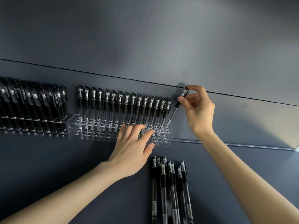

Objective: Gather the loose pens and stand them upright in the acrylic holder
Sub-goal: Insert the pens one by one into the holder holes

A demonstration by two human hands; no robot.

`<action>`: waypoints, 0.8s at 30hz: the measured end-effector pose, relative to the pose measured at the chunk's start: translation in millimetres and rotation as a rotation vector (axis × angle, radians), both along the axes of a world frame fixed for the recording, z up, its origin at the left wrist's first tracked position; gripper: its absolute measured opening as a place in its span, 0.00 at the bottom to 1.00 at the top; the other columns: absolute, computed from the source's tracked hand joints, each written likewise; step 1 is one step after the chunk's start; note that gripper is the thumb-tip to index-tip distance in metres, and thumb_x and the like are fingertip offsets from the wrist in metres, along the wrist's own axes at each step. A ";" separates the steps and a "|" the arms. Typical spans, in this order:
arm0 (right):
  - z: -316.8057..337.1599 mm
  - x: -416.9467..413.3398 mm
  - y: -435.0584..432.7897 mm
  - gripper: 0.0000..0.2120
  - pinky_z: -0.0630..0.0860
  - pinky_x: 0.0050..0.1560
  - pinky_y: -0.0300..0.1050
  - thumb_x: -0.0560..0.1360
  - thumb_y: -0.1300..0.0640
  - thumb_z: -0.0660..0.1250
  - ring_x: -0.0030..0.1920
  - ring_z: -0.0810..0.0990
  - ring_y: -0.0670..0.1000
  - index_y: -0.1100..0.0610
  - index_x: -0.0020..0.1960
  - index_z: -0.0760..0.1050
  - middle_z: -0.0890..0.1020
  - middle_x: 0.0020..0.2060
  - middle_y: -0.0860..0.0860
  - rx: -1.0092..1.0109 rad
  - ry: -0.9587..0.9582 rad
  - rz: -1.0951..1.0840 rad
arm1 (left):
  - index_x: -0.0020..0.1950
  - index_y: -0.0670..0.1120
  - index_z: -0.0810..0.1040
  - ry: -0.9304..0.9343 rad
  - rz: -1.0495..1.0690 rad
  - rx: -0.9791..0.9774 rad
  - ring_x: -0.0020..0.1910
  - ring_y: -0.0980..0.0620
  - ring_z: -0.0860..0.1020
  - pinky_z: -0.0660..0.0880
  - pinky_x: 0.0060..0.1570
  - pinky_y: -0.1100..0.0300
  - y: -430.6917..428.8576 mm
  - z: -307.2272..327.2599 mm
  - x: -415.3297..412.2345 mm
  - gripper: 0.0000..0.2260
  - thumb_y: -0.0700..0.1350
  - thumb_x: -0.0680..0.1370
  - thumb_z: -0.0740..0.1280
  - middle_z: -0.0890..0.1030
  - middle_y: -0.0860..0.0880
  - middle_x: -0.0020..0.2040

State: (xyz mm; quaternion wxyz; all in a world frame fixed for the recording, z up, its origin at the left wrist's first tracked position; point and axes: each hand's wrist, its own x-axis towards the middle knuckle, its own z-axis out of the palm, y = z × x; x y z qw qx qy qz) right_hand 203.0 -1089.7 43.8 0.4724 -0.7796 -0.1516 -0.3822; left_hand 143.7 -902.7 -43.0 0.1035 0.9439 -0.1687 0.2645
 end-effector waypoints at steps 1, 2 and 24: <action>-1.6 1.0 -0.3 0.12 0.73 0.43 0.33 0.74 0.60 0.70 0.36 0.78 0.42 0.54 0.56 0.74 0.80 0.34 0.43 -0.023 0.011 -0.001 | 0.60 0.47 0.79 0.000 0.003 0.002 0.54 0.48 0.65 0.70 0.57 0.38 0.0 0.5 -0.3 0.22 0.55 0.76 0.53 0.78 0.47 0.55; -4.0 2.0 0.2 0.12 0.72 0.42 0.32 0.74 0.60 0.70 0.35 0.77 0.40 0.55 0.56 0.74 0.80 0.34 0.43 -0.055 0.033 0.002 | 0.60 0.47 0.79 0.008 0.004 0.003 0.54 0.48 0.65 0.70 0.57 0.38 0.0 1.4 -0.7 0.22 0.55 0.76 0.53 0.78 0.47 0.55; -36.1 -58.5 -12.6 0.05 0.70 0.42 0.25 0.77 0.61 0.66 0.45 0.77 0.39 0.56 0.53 0.77 0.79 0.49 0.50 -0.215 0.240 0.068 | 0.70 0.51 0.65 0.317 -0.038 -0.178 0.66 0.54 0.63 0.59 0.65 0.57 -13.8 22.7 -53.1 0.25 0.63 0.78 0.50 0.66 0.55 0.66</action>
